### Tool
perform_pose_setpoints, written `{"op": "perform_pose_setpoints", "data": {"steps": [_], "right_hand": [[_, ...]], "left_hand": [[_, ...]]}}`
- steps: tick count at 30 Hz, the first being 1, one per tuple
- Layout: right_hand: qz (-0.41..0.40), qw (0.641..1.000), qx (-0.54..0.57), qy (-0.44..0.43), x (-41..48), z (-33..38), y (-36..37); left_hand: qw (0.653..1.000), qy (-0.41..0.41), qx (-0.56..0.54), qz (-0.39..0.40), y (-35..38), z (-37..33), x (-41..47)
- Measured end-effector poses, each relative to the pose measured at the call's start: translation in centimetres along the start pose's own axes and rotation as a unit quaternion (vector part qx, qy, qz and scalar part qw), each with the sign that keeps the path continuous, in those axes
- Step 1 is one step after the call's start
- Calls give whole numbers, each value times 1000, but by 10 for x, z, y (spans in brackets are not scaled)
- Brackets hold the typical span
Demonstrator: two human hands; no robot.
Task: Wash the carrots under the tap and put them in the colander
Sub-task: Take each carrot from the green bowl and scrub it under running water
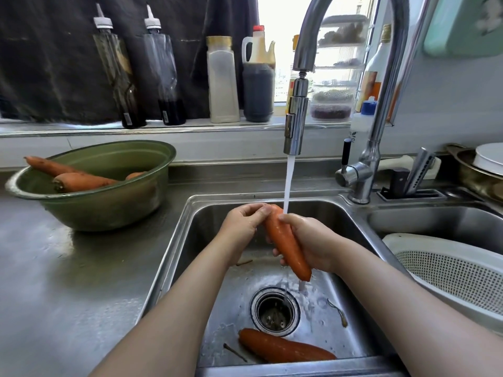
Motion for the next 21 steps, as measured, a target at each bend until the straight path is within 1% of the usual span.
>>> {"op": "perform_pose_setpoints", "data": {"steps": [1,4,6,11,16,18,21], "right_hand": [[4,1000,1,1,0,1,1],[67,998,9,1,-6,4,6],[85,996,11,-6,-9,5,6],[48,999,6,-1,-1,1,1],[63,998,7,-12,-3,3,-1],[40,999,-3,-7,-1,2,-1],[-32,998,-56,-15,-1,4,-6]], "left_hand": [[1000,-1,-1,-4,0,0,-1],[1000,-4,-8,-14,-1,-1,-2],[1000,-6,-15,-10,-1,-2,-2],[1000,-11,-17,1,2,-1,-1],[1000,-18,-22,0,-1,1,0],[999,-27,-13,21,1,2,0],[997,-35,7,74,6,3,-3]]}}
Point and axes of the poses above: each hand's wrist, its own x-axis towards the middle knuckle, its own y-axis out of the palm, z = x × y, the point moved 7 cm from there along x, towards the middle knuckle, and after that the axes turned 10 degrees about -x, right-handed, at the moved point
